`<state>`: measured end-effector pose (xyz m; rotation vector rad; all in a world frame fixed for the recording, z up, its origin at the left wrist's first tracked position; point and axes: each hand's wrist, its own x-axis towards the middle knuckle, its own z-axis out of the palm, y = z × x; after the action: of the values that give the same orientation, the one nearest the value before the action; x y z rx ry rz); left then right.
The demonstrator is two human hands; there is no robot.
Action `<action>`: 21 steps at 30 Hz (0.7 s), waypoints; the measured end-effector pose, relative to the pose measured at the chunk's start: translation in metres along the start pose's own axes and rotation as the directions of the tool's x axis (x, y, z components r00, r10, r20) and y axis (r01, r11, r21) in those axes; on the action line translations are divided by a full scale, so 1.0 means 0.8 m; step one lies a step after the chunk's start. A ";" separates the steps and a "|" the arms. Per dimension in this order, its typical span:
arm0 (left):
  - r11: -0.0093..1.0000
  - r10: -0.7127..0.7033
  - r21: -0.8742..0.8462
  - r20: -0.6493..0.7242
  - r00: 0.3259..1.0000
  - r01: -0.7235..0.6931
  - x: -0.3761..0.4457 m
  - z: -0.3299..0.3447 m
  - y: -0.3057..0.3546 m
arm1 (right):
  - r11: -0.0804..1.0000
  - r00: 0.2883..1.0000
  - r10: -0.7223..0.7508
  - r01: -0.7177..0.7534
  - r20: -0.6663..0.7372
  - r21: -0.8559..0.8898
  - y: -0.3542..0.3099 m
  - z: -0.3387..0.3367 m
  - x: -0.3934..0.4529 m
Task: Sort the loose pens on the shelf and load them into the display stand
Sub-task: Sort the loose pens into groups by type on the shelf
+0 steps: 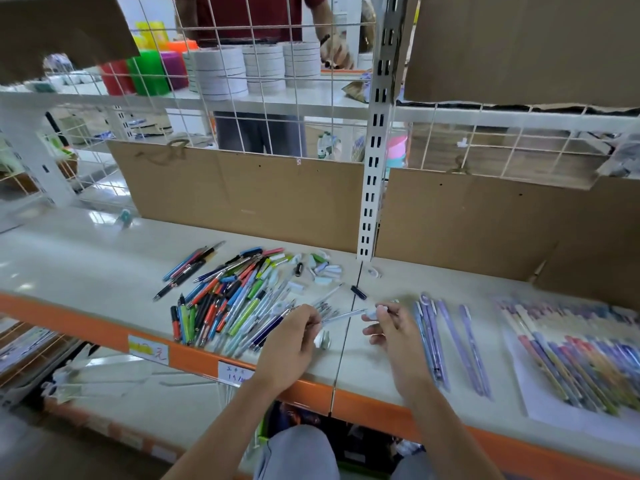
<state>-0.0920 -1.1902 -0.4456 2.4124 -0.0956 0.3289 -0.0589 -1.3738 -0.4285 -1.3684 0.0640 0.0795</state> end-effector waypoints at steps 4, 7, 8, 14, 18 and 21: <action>0.999 0.033 0.011 -0.018 0.999 -0.033 -0.001 -0.001 0.000 | 1.000 0.999 0.002 -0.002 -0.035 0.000 0.000 -0.001 0.001; 0.999 0.035 -0.005 -0.013 0.999 -0.035 -0.001 -0.001 0.000 | 0.997 1.000 -0.016 0.017 0.013 -0.076 0.000 0.000 -0.001; 0.999 0.035 -0.015 -0.008 0.999 -0.035 -0.001 -0.001 0.000 | 0.993 0.999 -0.022 0.028 0.048 -0.119 0.001 0.001 -0.003; 0.988 0.139 0.068 0.009 0.990 -0.139 0.000 0.002 -0.002 | 0.973 0.992 -0.022 0.050 0.122 -0.226 -0.001 0.001 -0.006; 0.989 0.137 0.055 -0.046 0.990 -0.135 0.001 0.002 -0.004 | 0.953 0.990 -0.005 0.047 0.139 -0.299 -0.005 0.009 -0.007; 0.991 0.126 0.043 -0.085 0.988 -0.123 -0.001 0.000 -0.003 | 0.974 0.990 0.078 -0.052 0.114 -0.221 -0.011 0.019 -0.007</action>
<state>-0.0922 -1.1884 -0.4470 2.4303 -0.2034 0.4971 -0.0638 -1.3611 -0.4164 -1.5780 -0.0027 0.2309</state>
